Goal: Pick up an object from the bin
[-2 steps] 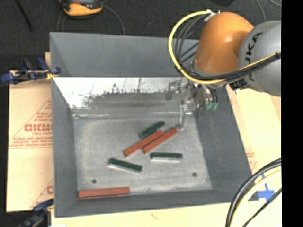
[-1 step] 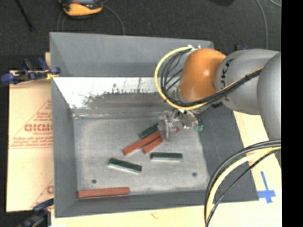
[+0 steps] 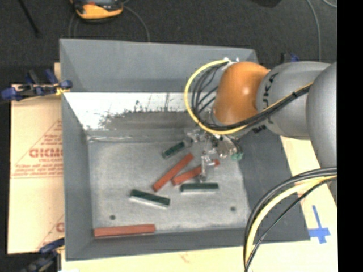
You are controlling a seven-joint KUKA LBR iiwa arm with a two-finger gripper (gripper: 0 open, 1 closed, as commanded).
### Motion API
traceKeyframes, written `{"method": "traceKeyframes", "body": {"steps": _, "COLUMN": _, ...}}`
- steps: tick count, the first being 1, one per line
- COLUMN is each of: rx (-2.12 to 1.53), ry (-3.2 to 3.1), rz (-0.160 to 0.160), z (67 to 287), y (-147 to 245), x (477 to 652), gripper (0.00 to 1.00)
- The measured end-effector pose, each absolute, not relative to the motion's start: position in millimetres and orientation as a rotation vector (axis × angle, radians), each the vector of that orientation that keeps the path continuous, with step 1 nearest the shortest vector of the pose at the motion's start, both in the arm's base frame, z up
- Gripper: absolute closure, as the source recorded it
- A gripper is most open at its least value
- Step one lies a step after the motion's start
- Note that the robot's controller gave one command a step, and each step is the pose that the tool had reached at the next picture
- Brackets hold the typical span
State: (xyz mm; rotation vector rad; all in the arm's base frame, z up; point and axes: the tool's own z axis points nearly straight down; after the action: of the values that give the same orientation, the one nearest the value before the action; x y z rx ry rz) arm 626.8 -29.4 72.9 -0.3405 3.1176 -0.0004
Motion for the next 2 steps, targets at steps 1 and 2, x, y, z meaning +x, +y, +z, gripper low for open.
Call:
{"method": "traceKeyframes", "body": {"steps": 1, "rx": -0.338, "ry": 3.106, "rz": -0.004, "z": 76.5, "y": -30.0, "x": 629.9, "gripper": 1.0}}
{"method": "traceKeyframes", "body": {"steps": 2, "rx": -0.338, "ry": 3.106, "rz": -0.004, "z": 76.5, "y": -30.0, "x": 629.9, "gripper": 1.0}}
